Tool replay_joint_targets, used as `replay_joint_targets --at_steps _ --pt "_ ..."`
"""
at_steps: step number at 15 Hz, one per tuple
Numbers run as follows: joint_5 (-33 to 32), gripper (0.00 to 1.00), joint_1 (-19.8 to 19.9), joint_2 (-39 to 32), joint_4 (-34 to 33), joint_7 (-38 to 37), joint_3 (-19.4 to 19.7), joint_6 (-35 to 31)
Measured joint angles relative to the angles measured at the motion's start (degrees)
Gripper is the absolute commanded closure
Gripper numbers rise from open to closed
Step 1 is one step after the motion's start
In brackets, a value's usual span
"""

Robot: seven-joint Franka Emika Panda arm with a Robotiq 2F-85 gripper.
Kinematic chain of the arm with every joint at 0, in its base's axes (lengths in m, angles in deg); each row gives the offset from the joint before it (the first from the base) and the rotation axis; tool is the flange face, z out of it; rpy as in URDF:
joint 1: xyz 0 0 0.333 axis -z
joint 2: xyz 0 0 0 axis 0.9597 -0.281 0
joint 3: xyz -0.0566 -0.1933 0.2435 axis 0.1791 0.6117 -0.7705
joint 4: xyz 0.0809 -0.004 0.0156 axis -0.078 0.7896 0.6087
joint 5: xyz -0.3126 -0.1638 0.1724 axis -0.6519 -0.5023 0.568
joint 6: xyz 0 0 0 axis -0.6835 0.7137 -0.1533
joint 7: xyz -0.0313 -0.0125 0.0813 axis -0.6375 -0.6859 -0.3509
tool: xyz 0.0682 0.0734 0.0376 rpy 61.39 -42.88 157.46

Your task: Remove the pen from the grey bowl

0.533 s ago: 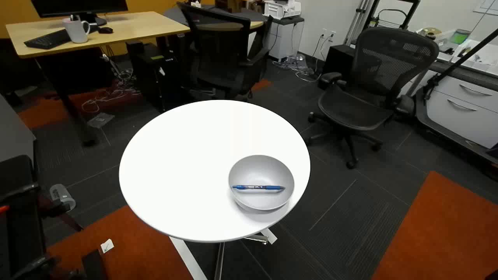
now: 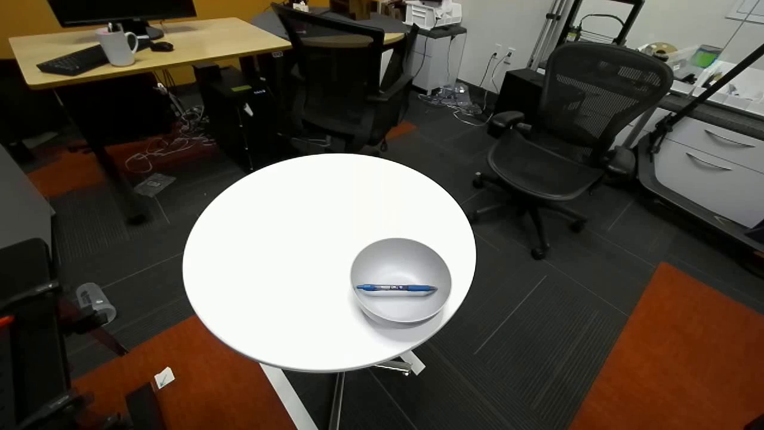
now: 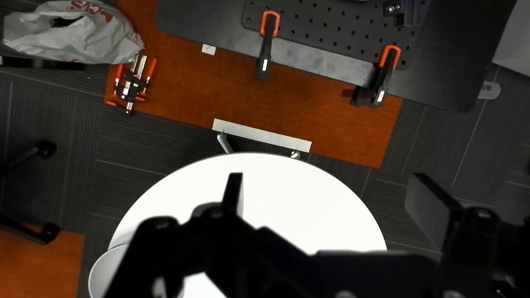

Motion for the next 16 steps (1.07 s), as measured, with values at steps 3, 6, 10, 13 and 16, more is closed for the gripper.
replay_joint_targets --at_steps 3,6,10,13,16 --pt "0.0 0.00 0.0 0.0 0.0 0.0 0.0 0.0" --pt "0.0 0.00 0.1 -0.9 -0.2 -1.4 0.2 -0.8" --pt "0.4 0.00 1.0 -7.6 -1.9 -7.0 1.6 -6.9" --pt "1.6 0.00 2.5 -15.5 -4.6 -11.5 2.3 -11.9" --pt "4.5 0.00 4.3 -24.2 -8.4 -15.9 2.5 -16.1"
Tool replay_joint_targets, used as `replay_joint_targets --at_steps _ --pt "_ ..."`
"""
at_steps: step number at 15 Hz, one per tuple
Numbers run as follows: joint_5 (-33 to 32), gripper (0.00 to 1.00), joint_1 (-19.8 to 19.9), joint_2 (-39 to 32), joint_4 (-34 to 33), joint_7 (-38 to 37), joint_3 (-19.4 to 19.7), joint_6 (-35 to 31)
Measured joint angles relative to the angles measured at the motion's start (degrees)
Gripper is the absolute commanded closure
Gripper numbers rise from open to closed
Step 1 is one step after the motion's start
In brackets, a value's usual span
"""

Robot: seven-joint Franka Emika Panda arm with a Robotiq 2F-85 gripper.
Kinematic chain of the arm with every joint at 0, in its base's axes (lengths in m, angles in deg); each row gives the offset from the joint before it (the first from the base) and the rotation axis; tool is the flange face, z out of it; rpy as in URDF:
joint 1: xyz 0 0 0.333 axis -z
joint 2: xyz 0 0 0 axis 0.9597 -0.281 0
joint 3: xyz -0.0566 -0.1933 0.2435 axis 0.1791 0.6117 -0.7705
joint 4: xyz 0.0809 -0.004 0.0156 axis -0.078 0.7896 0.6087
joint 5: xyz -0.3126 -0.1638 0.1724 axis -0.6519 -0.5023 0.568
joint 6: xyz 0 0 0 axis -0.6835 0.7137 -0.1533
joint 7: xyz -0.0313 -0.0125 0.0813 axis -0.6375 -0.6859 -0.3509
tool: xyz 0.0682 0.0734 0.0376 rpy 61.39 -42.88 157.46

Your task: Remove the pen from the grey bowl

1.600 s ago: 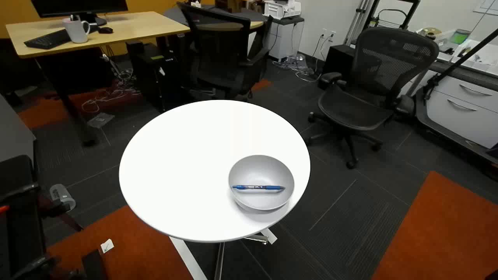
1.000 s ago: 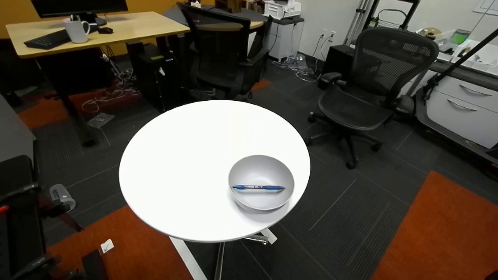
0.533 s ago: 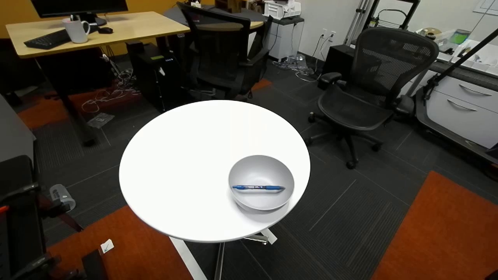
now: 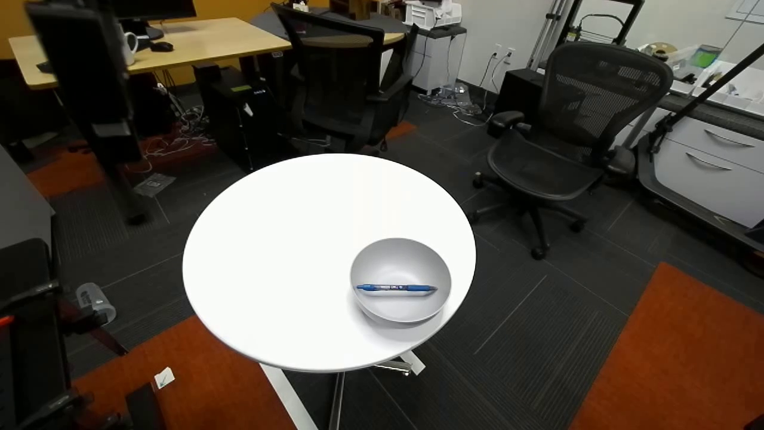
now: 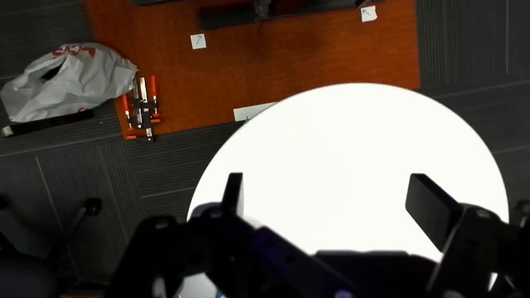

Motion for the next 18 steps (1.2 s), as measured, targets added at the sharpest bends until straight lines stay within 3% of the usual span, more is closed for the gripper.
replay_joint_targets --at_steps 4,8,12,18 --pt "5.0 0.00 1.6 -11.1 -5.5 -5.6 0.0 -8.2" --pt "5.5 0.00 3.0 -21.5 -11.3 -11.3 0.0 -16.5" --pt "5.5 0.00 4.1 -30.0 -16.4 -15.7 0.0 -20.6" --pt "5.5 0.00 4.2 -31.1 -16.9 -15.9 0.0 -20.7"
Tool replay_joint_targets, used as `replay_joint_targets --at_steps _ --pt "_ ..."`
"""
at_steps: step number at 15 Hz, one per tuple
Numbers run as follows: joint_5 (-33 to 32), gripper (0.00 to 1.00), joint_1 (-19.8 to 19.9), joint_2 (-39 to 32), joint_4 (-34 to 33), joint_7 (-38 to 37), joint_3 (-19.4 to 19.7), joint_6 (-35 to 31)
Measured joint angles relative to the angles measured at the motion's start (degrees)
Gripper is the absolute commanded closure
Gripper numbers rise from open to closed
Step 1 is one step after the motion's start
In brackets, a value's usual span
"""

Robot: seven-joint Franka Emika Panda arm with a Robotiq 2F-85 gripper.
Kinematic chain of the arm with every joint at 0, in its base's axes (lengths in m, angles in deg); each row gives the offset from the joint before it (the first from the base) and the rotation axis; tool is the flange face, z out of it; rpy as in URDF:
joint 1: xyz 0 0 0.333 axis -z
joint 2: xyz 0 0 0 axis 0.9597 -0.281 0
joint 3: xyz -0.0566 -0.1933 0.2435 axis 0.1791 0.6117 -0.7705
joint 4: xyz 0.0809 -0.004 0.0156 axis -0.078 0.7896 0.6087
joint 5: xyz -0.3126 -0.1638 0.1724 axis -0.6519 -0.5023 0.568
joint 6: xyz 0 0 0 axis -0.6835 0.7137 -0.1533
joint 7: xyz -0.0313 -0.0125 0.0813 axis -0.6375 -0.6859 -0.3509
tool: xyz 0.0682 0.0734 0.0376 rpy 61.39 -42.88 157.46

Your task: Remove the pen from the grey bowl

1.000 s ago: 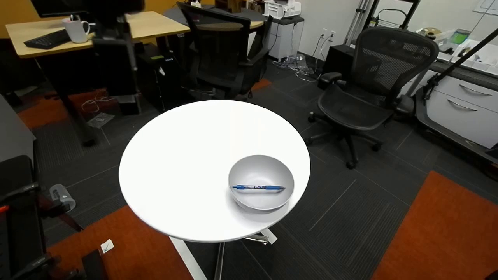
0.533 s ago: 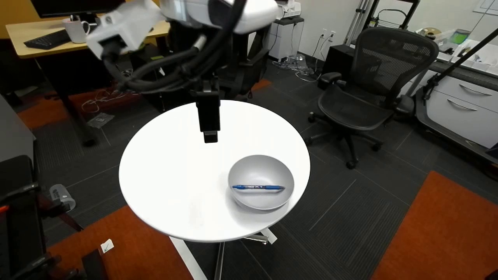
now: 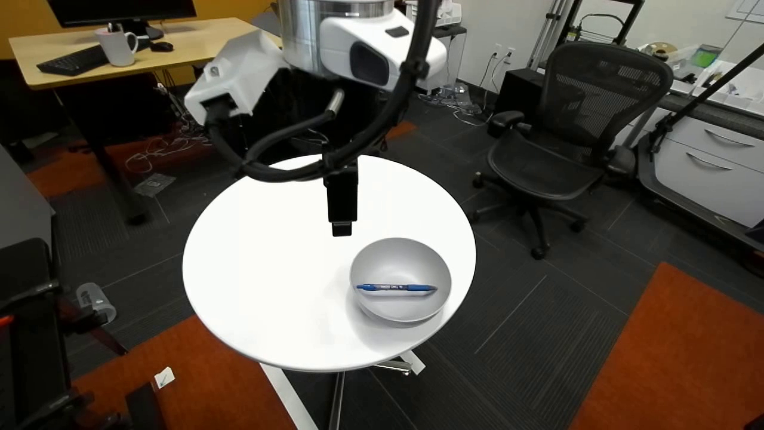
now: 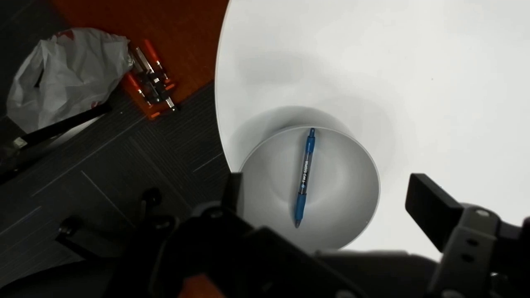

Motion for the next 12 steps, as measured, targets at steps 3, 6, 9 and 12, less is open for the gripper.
replay_joint_targets --at_steps 3,6,9,12 --pt "0.0 0.00 0.0 -0.2 0.0 0.0 0.0 -0.1" --pt "0.1 0.00 0.0 -2.0 0.1 0.0 0.0 -5.8" --pt "0.1 0.00 0.0 -5.9 0.1 -0.1 0.0 -14.3" --pt "0.1 0.00 0.0 -10.2 -0.1 -0.7 -0.2 -20.2"
